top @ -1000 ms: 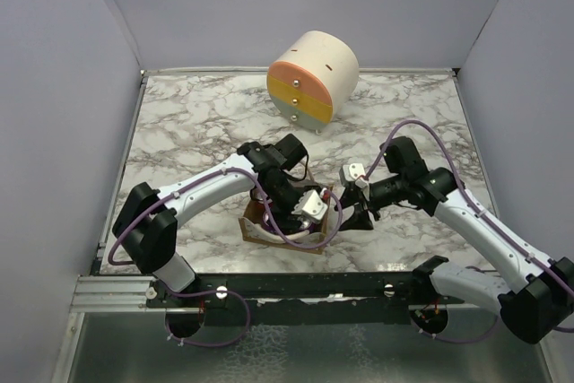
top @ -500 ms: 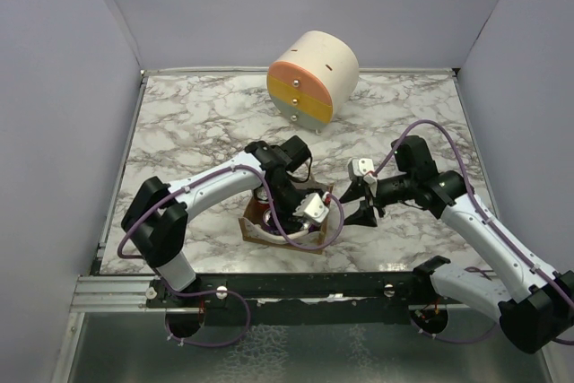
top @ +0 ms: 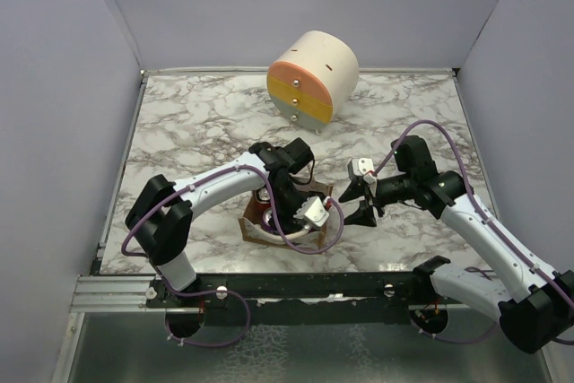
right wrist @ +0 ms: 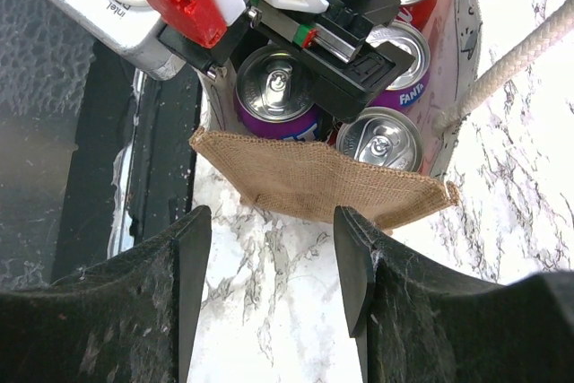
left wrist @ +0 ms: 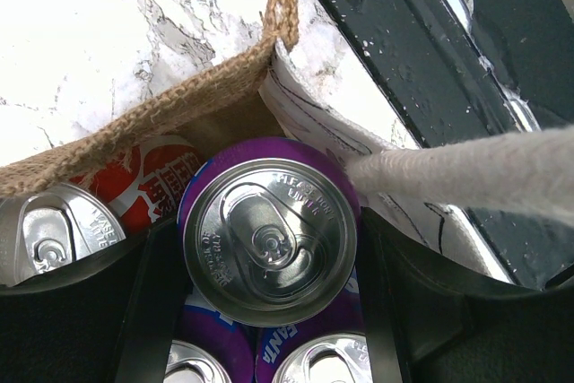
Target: Place the beverage into the canvas bag
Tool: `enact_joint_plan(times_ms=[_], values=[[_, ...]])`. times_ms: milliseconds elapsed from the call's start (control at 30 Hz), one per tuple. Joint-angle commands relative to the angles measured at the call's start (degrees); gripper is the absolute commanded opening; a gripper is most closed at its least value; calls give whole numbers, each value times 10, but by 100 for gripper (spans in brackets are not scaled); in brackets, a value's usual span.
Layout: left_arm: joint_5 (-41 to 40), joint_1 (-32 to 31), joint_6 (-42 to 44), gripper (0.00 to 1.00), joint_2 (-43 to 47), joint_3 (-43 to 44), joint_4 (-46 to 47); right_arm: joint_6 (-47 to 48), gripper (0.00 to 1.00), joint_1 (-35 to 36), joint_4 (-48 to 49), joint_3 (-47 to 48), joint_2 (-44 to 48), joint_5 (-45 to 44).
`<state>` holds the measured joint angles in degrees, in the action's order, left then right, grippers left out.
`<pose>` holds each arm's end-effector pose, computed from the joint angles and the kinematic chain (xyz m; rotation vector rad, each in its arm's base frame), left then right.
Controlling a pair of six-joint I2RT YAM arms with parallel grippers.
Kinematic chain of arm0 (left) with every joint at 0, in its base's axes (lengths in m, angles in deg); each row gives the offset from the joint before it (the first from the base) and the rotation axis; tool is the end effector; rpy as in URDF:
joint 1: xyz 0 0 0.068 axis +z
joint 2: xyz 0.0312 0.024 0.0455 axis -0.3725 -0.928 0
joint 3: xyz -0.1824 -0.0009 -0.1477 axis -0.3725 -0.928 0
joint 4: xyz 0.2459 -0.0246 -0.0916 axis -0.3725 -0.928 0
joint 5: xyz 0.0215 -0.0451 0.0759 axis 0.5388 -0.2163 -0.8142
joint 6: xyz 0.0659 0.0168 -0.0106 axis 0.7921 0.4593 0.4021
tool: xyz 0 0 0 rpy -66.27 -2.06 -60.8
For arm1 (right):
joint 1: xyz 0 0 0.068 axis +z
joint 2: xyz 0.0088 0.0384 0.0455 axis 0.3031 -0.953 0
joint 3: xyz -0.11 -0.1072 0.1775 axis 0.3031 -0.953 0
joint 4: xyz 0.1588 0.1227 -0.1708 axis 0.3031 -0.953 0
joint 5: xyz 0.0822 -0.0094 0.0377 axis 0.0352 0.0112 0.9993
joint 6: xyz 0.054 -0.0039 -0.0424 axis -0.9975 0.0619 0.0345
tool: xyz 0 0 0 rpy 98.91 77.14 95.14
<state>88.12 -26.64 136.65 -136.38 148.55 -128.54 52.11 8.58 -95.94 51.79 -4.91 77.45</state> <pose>0.1775 -0.2568 0.1835 2.3658 1.2676 -0.9650 0.1748 0.1377 0.2412 -1.5057 1.6089 1.0687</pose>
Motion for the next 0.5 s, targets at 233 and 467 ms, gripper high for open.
enact_joint_plan(times_ms=[233,467], values=[[-2,1,11,41,-6,4,-20,-8,57,-5,19,-7,0,15],[-4,2,17,44,-2,-4,-22,-8,57,-6,18,-3,-3,14]])
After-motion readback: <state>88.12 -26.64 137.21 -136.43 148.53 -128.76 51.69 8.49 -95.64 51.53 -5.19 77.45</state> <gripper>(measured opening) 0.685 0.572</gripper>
